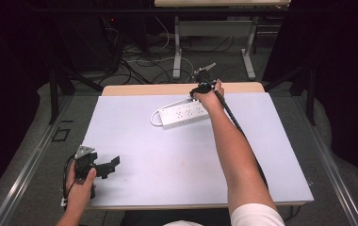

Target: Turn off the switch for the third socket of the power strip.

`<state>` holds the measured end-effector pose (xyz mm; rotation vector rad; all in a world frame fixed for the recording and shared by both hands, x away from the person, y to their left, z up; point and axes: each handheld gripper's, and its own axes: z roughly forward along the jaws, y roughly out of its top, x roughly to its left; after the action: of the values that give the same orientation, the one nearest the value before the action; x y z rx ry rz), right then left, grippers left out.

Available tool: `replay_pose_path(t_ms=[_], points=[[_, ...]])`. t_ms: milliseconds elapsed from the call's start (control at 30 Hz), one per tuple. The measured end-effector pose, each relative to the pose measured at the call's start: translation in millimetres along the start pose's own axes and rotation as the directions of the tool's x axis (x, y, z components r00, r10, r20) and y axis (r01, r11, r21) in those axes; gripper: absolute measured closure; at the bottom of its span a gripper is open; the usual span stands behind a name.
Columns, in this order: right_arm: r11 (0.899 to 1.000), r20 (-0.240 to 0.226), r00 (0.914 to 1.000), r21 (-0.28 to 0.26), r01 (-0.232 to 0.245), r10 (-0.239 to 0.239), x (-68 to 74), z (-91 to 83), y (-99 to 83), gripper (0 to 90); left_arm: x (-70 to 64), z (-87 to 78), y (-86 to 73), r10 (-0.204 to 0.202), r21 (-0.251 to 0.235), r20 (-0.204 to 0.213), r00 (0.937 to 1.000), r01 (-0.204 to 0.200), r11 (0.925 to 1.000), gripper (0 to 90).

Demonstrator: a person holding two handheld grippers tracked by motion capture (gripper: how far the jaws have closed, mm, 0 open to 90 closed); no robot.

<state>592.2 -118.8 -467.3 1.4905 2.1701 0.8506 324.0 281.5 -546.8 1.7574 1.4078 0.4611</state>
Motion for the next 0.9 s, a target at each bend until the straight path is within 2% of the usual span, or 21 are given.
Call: replay_pose_path(t_ms=[200, 233, 367, 467, 667, 700, 900], points=[[1.000, 0.013, 0.9998, -0.011, 0.014, -0.014, 2.7, 10.4, -1.5, 54.4, 1.2, 0.1, -0.5, -0.009, -0.005, -0.001, 1.0000, 0.009, 0.9999, 0.8], [1.000, -0.028, 0.9995, -0.013, -0.013, 0.013, 2.7, 14.2, -2.0, 55.6, 1.4, -0.2, -0.5, -0.010, -0.005, -0.002, 1.0000, 0.010, 0.9999, 0.8], [1.000, -0.025, 0.9996, -0.018, -0.013, 0.012, 2.3, 18.2, -3.0, 57.4, 2.0, -0.6, -0.7, -0.013, -0.009, -0.001, 0.9999, 0.013, 0.9999, 0.8], [0.999, -0.029, 0.9992, -0.018, -0.030, 0.029, 2.8, 22.6, -4.2, 57.4, 2.1, -0.7, -0.8, -0.013, -0.008, -0.001, 0.9999, 0.013, 0.9999, 0.7], [0.999, -0.021, 0.9989, 0.005, -0.041, 0.041, 1.7, 30.3, -6.9, 59.2, 1.8, -1.0, -0.9, -0.013, -0.008, -0.002, 0.9999, 0.013, 0.9999, 0.8], [0.999, -0.034, 0.9985, -0.001, -0.043, 0.043, 0.7, 32.1, -7.8, 60.1, 1.8, -1.1, -0.9, -0.013, -0.007, -0.004, 0.9999, 0.013, 0.9999, 0.8], [0.998, -0.006, 0.9984, 0.007, -0.056, 0.056, -5.4, 35.6, -11.8, 66.7, 1.3, -1.0, -1.2, -0.020, -0.015, -0.004, 0.9998, 0.020, 0.9997, 0.9]])
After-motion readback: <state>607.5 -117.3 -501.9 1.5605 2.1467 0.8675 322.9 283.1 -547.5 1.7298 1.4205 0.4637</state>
